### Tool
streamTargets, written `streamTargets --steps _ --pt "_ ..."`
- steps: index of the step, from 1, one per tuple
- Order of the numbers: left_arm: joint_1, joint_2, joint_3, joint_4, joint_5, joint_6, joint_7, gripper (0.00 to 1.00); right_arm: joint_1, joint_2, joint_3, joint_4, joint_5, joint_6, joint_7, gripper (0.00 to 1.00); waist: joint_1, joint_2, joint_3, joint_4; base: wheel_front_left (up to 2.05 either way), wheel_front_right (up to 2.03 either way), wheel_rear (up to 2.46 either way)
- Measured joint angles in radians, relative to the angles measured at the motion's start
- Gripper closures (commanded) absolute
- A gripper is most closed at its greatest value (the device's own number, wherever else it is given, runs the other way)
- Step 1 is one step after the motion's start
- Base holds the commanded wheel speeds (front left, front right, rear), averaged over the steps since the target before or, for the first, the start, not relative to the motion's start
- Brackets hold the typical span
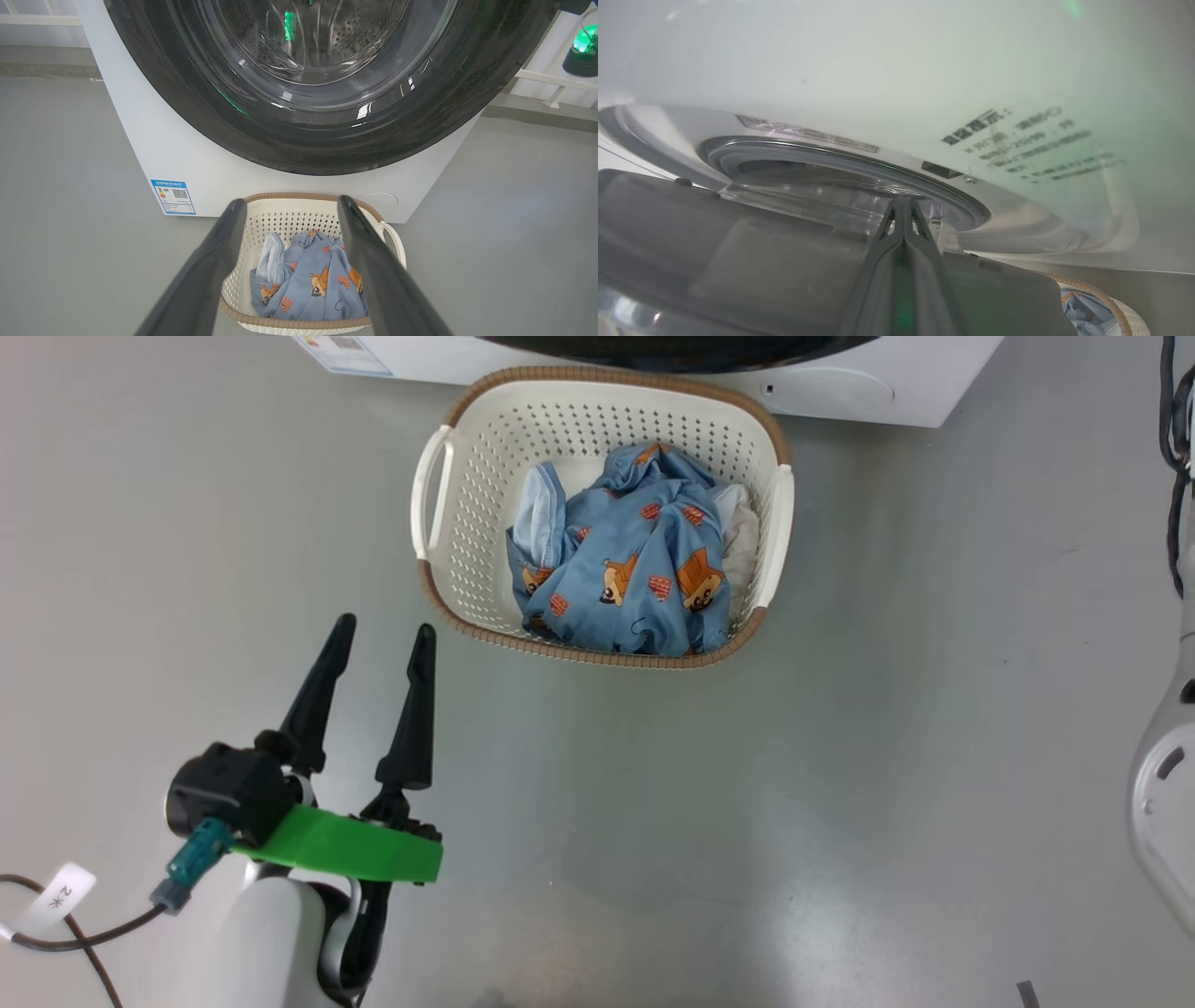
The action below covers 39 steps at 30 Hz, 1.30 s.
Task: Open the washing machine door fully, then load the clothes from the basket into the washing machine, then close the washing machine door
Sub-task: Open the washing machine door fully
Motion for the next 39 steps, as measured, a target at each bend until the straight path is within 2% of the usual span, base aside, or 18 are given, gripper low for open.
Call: streamTargets --steps 11,17,27,34,39 --pt "-0.001 0.000 0.010 -0.006 0.003 0.000 0.000 0.00 0.131 0.004 0.029 -0.114 0.210 0.000 0.172 1.00 0.0000 0.0000 -0.018 -0.014 0.00 0.00 0.00" --pt "-0.001 0.000 0.022 -0.006 0.011 0.000 -0.003 0.00 0.191 0.030 0.069 -0.148 0.224 0.000 0.213 1.00 0.0000 0.0000 -0.034 -0.019 0.00 0.00 0.00" --pt "0.004 0.000 0.028 -0.006 0.023 0.000 -0.003 0.00 0.260 0.028 0.127 -0.181 0.297 0.000 0.321 1.00 0.0000 0.0000 -0.069 -0.022 0.00 0.00 0.00" --pt "0.025 0.000 0.039 -0.013 0.042 0.000 -0.003 0.00 0.343 0.032 0.209 -0.195 0.404 0.000 0.441 1.00 0.0000 0.0000 -0.110 -0.028 0.00 0.00 0.00" --pt "0.030 0.000 0.046 -0.017 0.050 0.000 -0.003 0.00 0.402 0.031 0.302 -0.220 0.476 0.000 0.468 1.00 0.0000 0.0000 -0.138 -0.035 0.00 0.00 0.00"
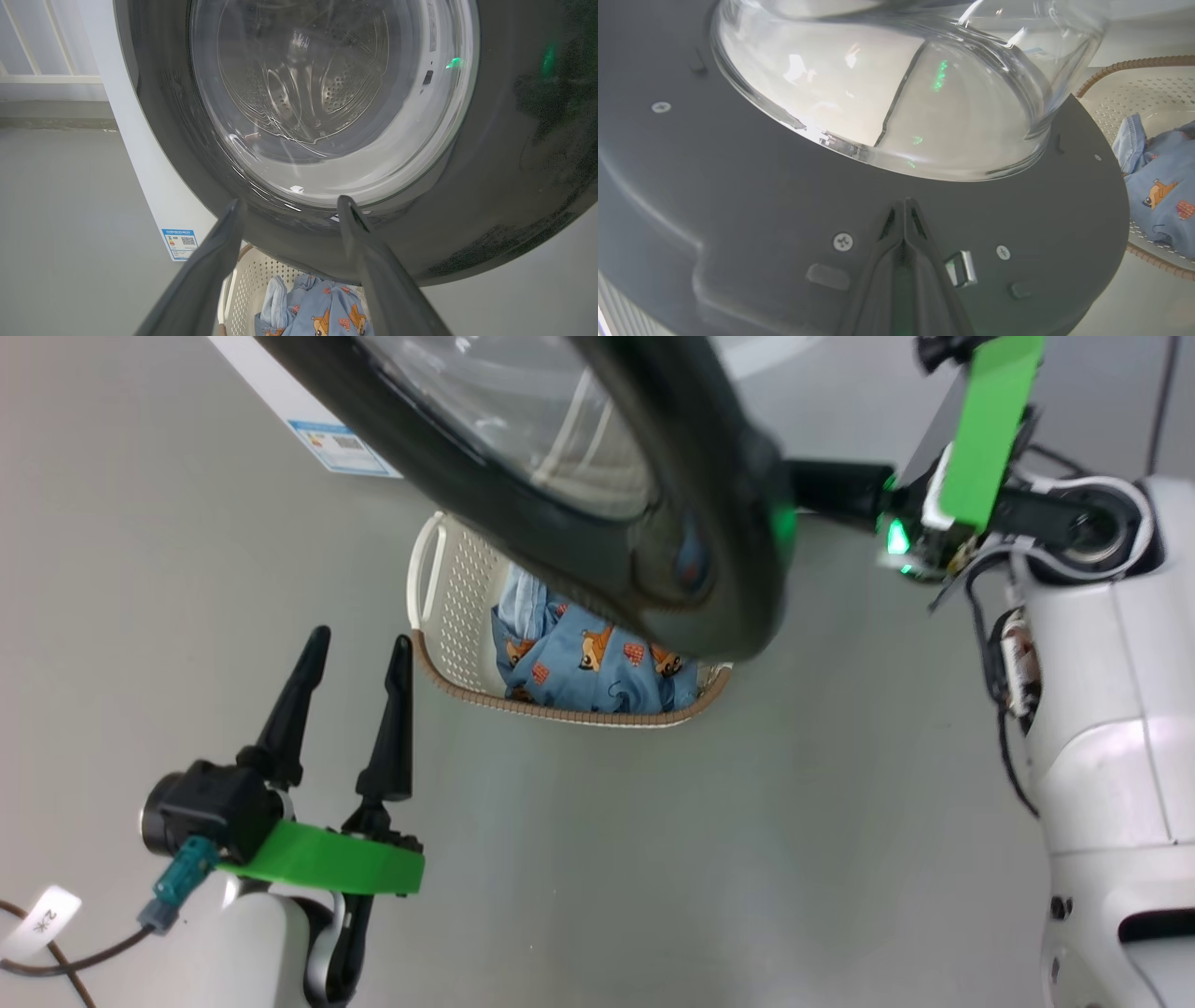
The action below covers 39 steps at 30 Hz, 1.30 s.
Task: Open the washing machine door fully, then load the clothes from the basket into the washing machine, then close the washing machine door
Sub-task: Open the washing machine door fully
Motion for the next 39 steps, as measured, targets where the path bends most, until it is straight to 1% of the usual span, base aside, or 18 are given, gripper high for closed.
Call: streamTargets --steps 6,15,18,19,27,39 --pt "0.024 0.000 -0.004 -0.004 0.008 0.000 0.000 0.00 0.065 0.000 0.117 -0.030 0.103 0.000 0.001 1.00 0.0000 0.0000 -0.032 -0.001 0.00 0.00 0.00" --pt "0.043 0.001 0.000 -0.004 0.017 -0.001 0.000 0.00 0.135 -0.001 0.287 -0.051 0.231 0.000 -0.069 1.00 0.0000 0.0000 -0.072 0.009 0.00 0.00 0.00" --pt "0.055 0.001 0.010 -0.005 0.019 -0.001 0.000 0.00 0.138 -0.001 0.348 -0.051 0.264 0.000 -0.099 1.00 0.0000 0.0000 -0.078 0.011 0.00 0.00 0.00" --pt "0.057 0.001 0.014 -0.005 0.019 -0.001 0.000 0.00 0.140 -0.002 0.388 -0.051 0.294 0.000 -0.117 1.00 0.0000 0.0000 -0.081 0.013 0.00 0.00 0.00" --pt "0.058 0.001 0.031 -0.003 0.019 -0.001 0.000 0.00 0.152 -0.003 0.534 -0.057 0.390 0.000 -0.192 1.00 0.0000 0.0000 -0.091 0.015 0.00 0.00 0.00" --pt "0.060 0.001 0.068 0.004 0.019 -0.001 0.000 0.00 0.153 -0.003 0.700 -0.067 0.492 0.000 -0.292 1.00 0.0000 0.0000 -0.101 0.013 0.00 0.00 0.00"
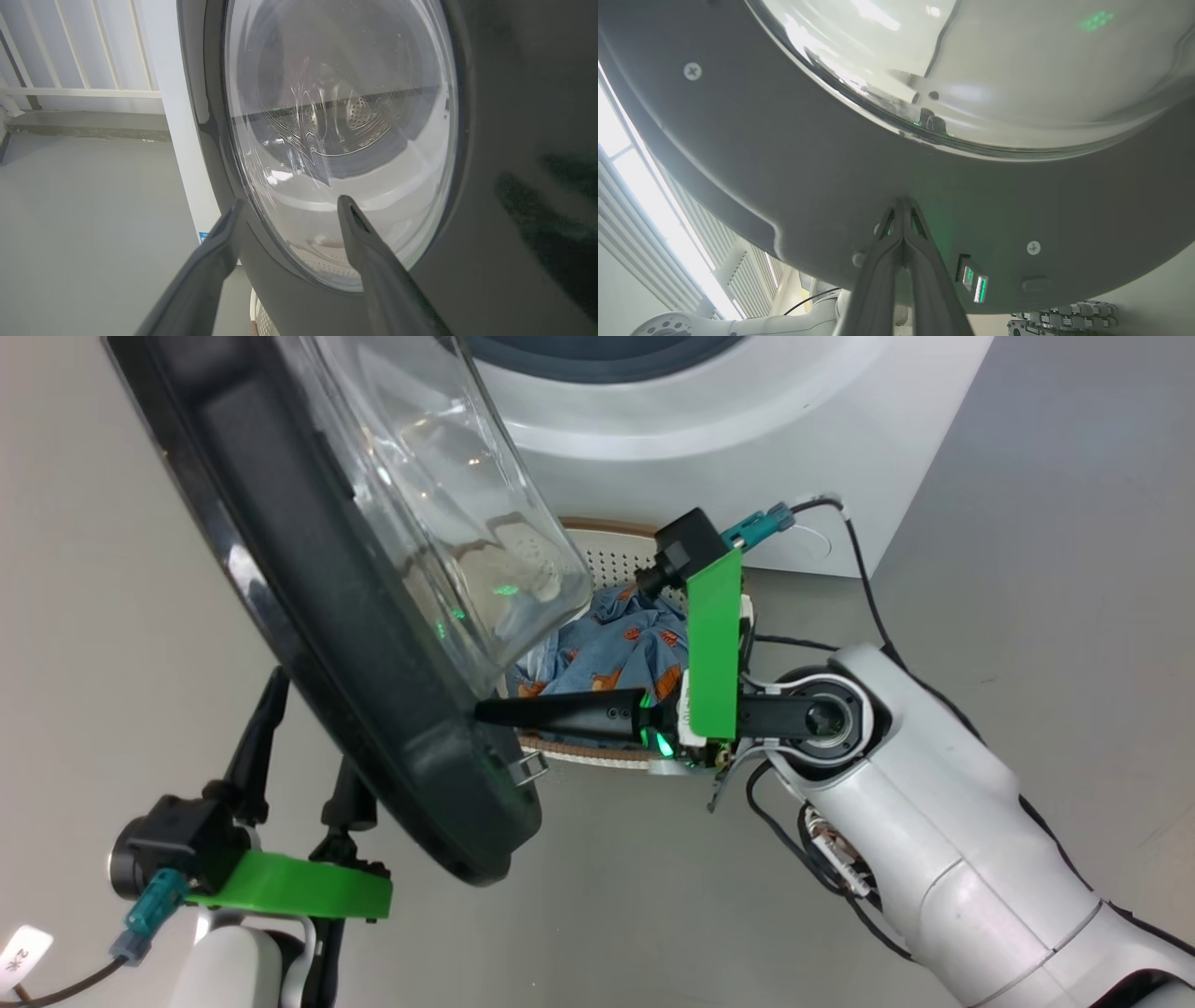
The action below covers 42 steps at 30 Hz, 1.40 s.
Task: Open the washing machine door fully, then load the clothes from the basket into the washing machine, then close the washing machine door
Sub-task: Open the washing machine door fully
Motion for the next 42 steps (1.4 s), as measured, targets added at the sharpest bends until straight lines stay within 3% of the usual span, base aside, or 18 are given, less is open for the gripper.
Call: streamTargets --steps 15,27,39,40,42 --pt "0.040 0.000 0.046 0.004 0.015 0.000 0.000 0.00 0.064 -0.011 0.030 -0.035 0.070 0.000 -0.119 1.00 0.0000 0.0000 -0.045 -0.031 0.00 0.00 0.00" --pt "0.088 0.001 0.100 0.009 0.053 0.000 0.000 0.00 0.215 -0.070 -0.046 -0.123 0.109 0.000 -0.226 1.00 0.0000 0.0000 -0.112 -0.096 0.00 0.00 0.00" --pt "0.157 0.001 0.139 0.003 0.068 0.000 0.000 0.00 0.380 -0.070 -0.132 -0.227 0.129 0.000 -0.320 1.00 0.0000 0.0000 -0.180 -0.157 0.00 0.00 0.00" --pt "0.166 0.002 0.141 0.002 0.068 0.000 0.000 0.00 0.395 -0.069 -0.142 -0.239 0.128 0.000 -0.332 0.93 0.0000 0.0000 -0.187 -0.163 0.00 0.00 0.00" --pt "0.185 0.001 0.142 -0.003 0.068 0.000 0.000 0.00 0.425 -0.066 -0.163 -0.263 0.122 0.000 -0.353 0.49 0.0000 0.0000 -0.198 -0.175 0.00 0.00 0.00"
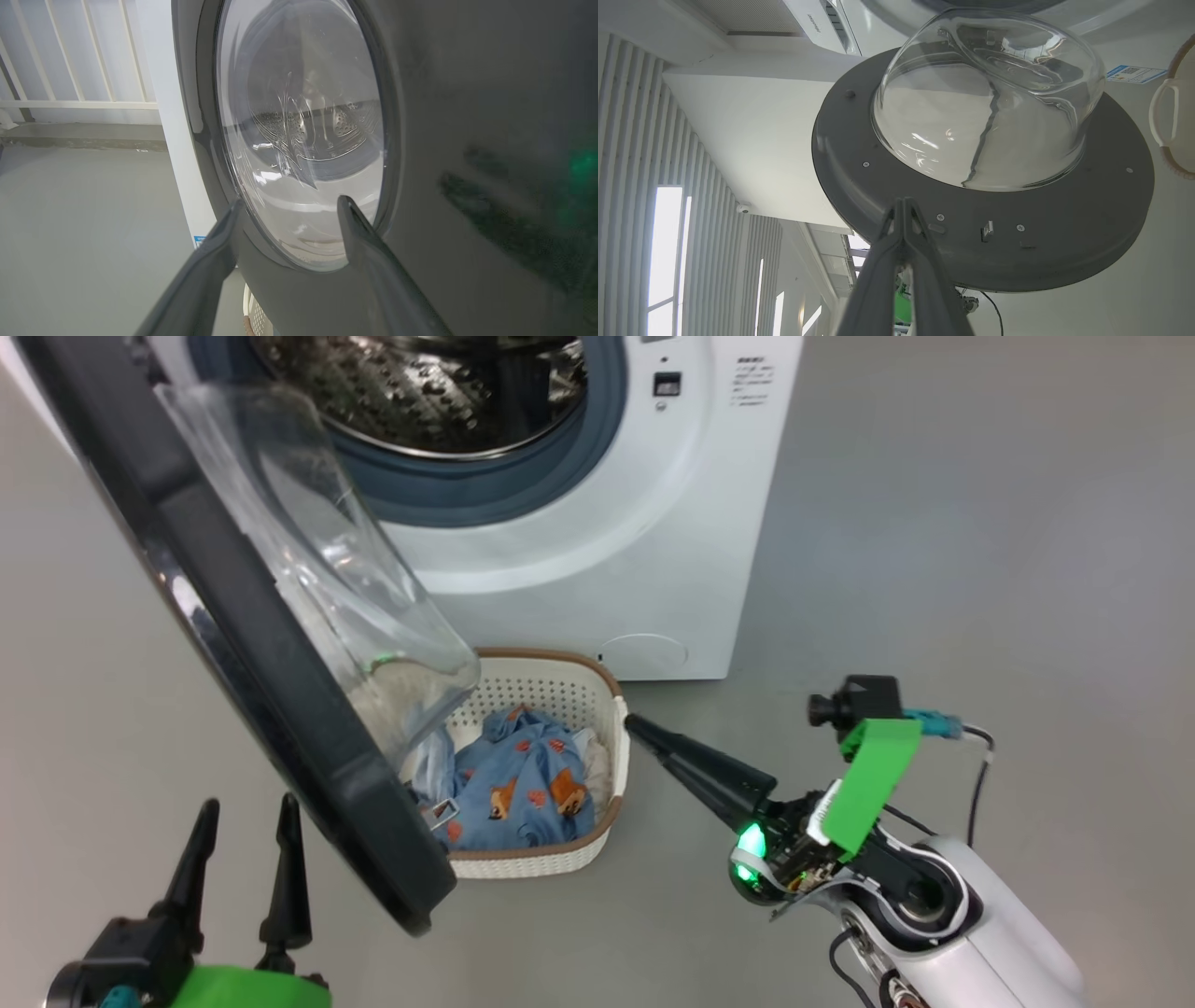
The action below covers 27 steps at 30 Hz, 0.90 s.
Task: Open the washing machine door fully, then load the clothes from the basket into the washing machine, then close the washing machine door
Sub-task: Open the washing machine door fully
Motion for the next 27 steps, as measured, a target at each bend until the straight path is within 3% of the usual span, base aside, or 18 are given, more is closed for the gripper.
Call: streamTargets --steps 1,11,16,23,27 --pt "0.009 0.000 0.002 -0.001 0.000 0.000 0.000 0.00 0.013 0.005 -0.013 -0.009 -0.009 0.000 -0.021 0.00 0.0000 0.0000 -0.005 -0.007 0.00 0.00 0.00" --pt "0.040 0.001 0.010 -0.009 0.002 0.000 0.000 0.00 0.102 0.058 -0.177 -0.067 -0.117 0.000 -0.286 0.00 0.0000 0.0000 -0.040 -0.054 0.00 0.00 0.00" --pt "0.042 0.001 0.013 -0.014 0.007 0.000 0.000 0.00 0.109 0.065 -0.245 -0.079 -0.244 0.000 -0.452 0.00 0.0000 0.0000 -0.044 -0.069 0.00 0.00 0.00" --pt "0.042 0.001 0.008 -0.015 0.007 0.000 0.000 0.00 0.104 0.020 -0.248 -0.074 -0.568 0.000 -0.709 0.00 0.0000 0.0000 -0.046 -0.077 0.00 0.00 0.00" --pt "0.043 0.001 0.002 -0.017 0.007 0.000 0.000 0.00 0.099 -0.008 -0.260 -0.041 -0.786 0.000 -0.766 0.00 0.0000 0.0000 -0.048 -0.077 0.00 0.00 0.00"
